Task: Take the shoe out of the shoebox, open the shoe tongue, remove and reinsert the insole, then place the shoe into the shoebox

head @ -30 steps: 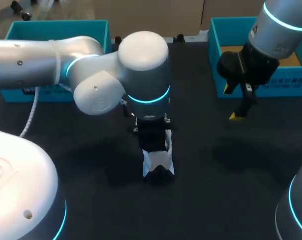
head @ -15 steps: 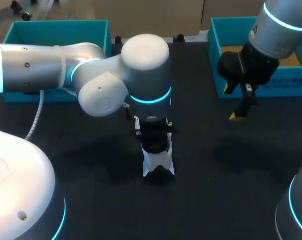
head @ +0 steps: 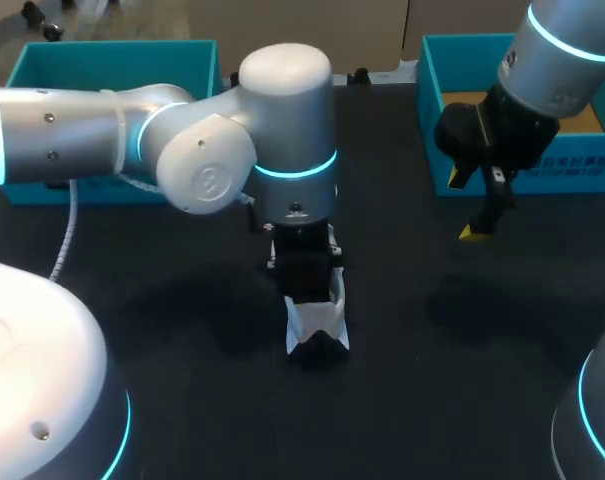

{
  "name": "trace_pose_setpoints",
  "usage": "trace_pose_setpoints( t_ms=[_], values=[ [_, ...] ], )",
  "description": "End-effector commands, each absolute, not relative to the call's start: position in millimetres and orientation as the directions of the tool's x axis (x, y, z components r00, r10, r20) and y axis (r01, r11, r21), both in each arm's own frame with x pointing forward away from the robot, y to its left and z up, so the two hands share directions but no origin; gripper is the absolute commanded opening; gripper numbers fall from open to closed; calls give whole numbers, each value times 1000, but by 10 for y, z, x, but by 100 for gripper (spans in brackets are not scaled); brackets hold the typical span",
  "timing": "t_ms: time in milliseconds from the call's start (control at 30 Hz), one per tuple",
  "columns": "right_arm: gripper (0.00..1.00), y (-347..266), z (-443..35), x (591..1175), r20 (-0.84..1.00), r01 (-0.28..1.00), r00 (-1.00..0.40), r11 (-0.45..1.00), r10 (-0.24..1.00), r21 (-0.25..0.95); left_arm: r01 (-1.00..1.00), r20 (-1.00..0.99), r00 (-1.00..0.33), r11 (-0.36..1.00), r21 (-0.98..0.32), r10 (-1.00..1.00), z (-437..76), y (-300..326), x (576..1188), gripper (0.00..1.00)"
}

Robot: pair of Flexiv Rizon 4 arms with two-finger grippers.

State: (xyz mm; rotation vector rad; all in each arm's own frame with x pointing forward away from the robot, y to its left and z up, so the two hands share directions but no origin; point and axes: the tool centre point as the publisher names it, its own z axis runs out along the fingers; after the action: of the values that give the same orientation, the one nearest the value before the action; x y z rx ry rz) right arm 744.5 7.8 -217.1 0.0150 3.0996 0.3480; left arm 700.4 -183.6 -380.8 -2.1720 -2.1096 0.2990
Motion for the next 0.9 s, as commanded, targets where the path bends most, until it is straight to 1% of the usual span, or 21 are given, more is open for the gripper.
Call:
trace_pose_setpoints(
  t_ms=[33,300,900],
  values=[
    [100,81,-2179,7450,-20,8,-1000,975,12,220,974,-67,17,-32,-226,998,-4011,-1932,7036,0],
    [100,81,-2179,7450,-20,8,-1000,975,12,220,978,-62,-9,-4,-208,998,-4211,-1919,7063,0],
    [100,81,-2179,7450,-20,8,-1000,975,12,220,998,-45,-44,43,-35,998,-4175,-1905,7435,0]
  ],
)
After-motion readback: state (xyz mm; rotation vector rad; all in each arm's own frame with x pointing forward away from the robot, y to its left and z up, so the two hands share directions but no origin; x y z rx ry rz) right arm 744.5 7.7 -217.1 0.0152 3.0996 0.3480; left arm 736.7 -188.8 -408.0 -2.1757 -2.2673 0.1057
